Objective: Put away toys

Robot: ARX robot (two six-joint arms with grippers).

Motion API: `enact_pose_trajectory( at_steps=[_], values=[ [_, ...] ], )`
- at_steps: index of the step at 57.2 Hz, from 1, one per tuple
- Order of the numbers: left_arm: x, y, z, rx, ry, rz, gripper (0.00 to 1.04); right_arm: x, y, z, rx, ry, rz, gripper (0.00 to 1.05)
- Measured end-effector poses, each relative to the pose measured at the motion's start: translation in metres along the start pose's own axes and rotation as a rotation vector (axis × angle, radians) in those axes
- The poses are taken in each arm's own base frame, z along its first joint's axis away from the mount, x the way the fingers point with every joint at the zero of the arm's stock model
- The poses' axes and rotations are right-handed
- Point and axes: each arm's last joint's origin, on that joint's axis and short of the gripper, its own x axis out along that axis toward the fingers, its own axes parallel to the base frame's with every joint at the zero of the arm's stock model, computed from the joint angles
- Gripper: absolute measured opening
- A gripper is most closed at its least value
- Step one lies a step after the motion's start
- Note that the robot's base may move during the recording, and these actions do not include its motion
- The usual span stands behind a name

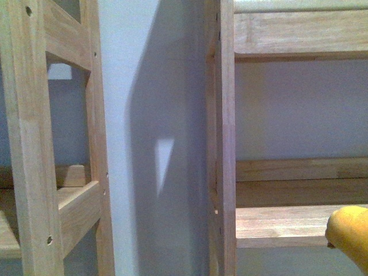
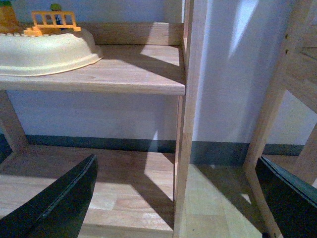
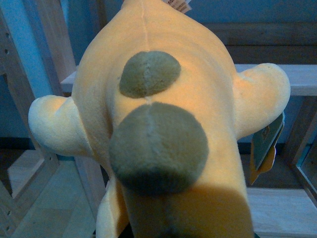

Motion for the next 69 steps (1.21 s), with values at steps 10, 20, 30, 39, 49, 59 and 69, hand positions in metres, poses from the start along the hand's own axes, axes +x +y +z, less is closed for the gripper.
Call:
enact_pose_trajectory(
  at_steps=[10,20,30,39,49,59,69],
  values=[
    [0.000,0.000,0.000,0.000,0.000,0.000,0.98,0.000,0.000,-0.001,0.014,0.008,-0.063,0.07],
    [0.000,0.000,0.000,0.000,0.000,0.000,0.98,0.002,0.006,0.001,0.004,0.016,-0.237,0.07],
    [0.000,0.000,0.000,0.000,0.000,0.000,0.98,0.004,0.017,0.034,-0.031,-0.048,-0.244,0.07],
    [0.000,0.000,0.000,0.000,0.000,0.000,0.98,0.002,0.029,0.074,-0.044,-0.119,-0.261,0.07],
    [0.000,0.000,0.000,0.000,0.000,0.000,0.98,0.002,0.044,0.120,-0.073,-0.193,-0.242,0.07],
    [0.000,0.000,0.000,0.000,0.000,0.000,0.98,0.002,0.054,0.163,-0.102,-0.266,-0.229,0.07],
    [0.000,0.000,0.000,0.000,0.000,0.000,0.98,0.003,0.058,0.201,-0.145,-0.323,-0.237,0.07]
  ],
)
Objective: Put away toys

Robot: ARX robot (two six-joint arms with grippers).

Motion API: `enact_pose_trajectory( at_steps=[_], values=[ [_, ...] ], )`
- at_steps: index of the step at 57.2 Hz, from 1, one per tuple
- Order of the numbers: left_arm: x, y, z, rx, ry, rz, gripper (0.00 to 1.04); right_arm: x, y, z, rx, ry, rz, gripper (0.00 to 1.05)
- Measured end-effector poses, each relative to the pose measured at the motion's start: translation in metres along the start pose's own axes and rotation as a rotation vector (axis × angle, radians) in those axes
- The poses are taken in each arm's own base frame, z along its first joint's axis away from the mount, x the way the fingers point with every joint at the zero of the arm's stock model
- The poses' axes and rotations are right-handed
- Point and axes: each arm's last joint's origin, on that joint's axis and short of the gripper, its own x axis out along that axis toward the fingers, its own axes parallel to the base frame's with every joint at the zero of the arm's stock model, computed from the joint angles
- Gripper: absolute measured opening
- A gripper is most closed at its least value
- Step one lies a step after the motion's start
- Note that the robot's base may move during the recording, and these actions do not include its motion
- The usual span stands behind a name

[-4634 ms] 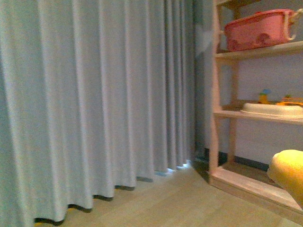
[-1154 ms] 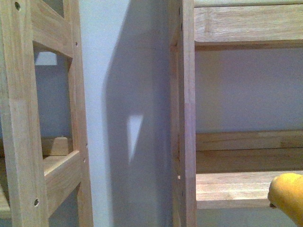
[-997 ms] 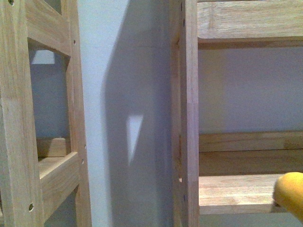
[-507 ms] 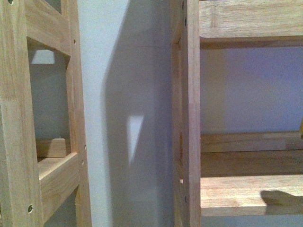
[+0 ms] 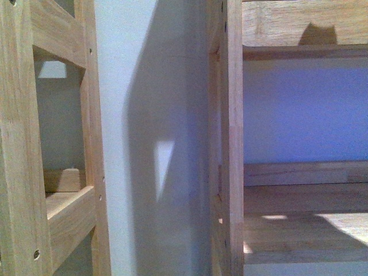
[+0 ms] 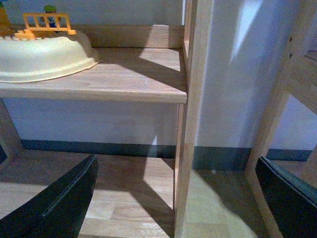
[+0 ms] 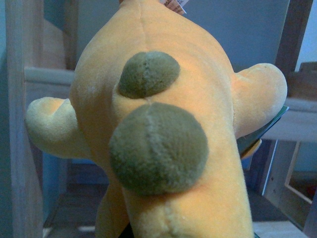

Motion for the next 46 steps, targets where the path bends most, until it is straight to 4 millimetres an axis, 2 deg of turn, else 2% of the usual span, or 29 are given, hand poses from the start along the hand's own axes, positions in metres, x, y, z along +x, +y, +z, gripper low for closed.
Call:
enact_pose_trajectory(
  at_steps=[23,36,46],
  values=[
    [0.000,0.000,0.000,0.000,0.000,0.000,0.98,0.024,-0.015,0.060,-0.069,-0.092,-0.020,0.07],
    [0.000,0.000,0.000,0.000,0.000,0.000,0.98,0.044,-0.024,0.079,-0.086,-0.102,-0.024,0.07],
    [0.000,0.000,0.000,0.000,0.000,0.000,0.98,0.069,-0.023,0.081,-0.079,-0.091,-0.015,0.07]
  ],
)
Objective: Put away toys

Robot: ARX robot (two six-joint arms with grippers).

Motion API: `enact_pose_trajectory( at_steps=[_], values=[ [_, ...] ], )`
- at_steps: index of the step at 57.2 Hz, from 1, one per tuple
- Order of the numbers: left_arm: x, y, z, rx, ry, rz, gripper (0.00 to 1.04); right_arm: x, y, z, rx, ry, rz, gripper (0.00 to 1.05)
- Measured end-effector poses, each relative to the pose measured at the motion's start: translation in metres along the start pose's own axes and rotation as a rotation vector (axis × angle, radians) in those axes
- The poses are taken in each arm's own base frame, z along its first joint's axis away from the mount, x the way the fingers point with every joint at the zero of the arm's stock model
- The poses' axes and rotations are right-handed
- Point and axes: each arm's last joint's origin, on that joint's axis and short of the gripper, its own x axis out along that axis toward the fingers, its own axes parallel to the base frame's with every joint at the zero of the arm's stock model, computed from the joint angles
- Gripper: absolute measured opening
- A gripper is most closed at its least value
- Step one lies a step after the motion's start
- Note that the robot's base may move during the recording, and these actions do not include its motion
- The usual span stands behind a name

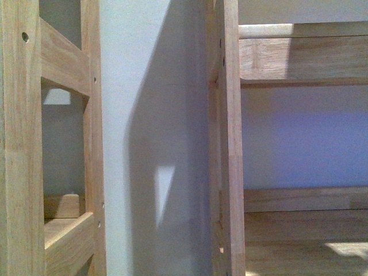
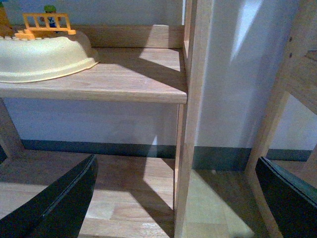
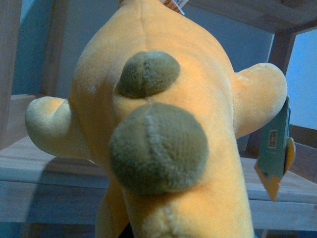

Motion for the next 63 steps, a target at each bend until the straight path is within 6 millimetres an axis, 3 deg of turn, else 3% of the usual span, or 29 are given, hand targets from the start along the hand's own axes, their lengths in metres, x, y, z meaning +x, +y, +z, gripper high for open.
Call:
enact_pose_trajectory(
  at_steps=[15,31,48,63],
  values=[
    [0.000,0.000,0.000,0.000,0.000,0.000,0.98,0.051,0.003,-0.012,0.059,0.049,0.052,0.07],
    [0.000,0.000,0.000,0.000,0.000,0.000,0.98,0.099,0.011,-0.009,0.131,0.043,0.092,0.07],
    [0.000,0.000,0.000,0.000,0.000,0.000,0.98,0.139,0.030,-0.017,0.226,0.091,0.120,0.07],
    [0.000,0.000,0.000,0.000,0.000,0.000,0.98,0.162,0.050,-0.023,0.337,0.127,0.149,0.07]
  ],
)
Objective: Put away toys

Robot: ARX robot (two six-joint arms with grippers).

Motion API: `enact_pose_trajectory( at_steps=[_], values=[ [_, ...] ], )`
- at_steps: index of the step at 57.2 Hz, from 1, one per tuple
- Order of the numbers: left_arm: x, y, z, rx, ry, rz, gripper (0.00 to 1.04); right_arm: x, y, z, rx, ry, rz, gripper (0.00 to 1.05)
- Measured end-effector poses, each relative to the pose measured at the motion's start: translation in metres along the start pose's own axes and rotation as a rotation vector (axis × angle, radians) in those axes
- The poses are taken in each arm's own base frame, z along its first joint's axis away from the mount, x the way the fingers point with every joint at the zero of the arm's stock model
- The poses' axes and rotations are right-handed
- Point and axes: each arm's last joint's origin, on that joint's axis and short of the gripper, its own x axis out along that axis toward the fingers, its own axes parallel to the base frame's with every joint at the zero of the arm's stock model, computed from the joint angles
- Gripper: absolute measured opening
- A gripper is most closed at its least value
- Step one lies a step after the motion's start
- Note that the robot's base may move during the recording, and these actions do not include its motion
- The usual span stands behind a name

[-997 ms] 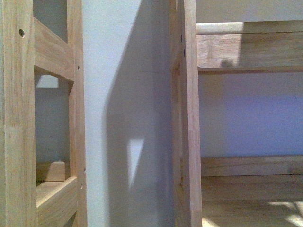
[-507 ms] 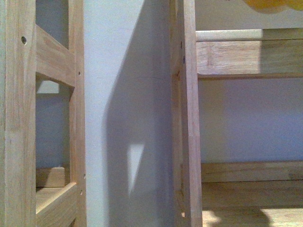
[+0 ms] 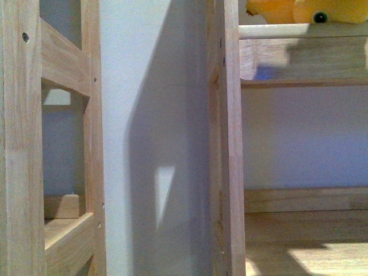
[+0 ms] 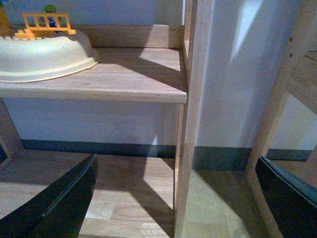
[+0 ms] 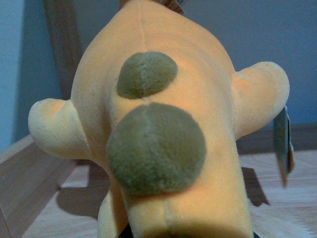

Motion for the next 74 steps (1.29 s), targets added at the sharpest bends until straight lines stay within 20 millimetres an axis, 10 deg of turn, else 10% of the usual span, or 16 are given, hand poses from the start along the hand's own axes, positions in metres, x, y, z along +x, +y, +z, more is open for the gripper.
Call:
enact_pose_trajectory(
  at_steps=[29,62,74],
  values=[
    [0.000,0.000,0.000,0.000,0.000,0.000,0.98,0.027,0.007,-0.010,0.207,0.075,0.048,0.07],
    [0.000,0.000,0.000,0.000,0.000,0.000,0.98,0.029,0.006,-0.012,0.217,0.087,0.064,0.99],
    [0.000,0.000,0.000,0.000,0.000,0.000,0.98,0.027,0.008,-0.006,0.193,0.061,0.065,0.98]
  ],
)
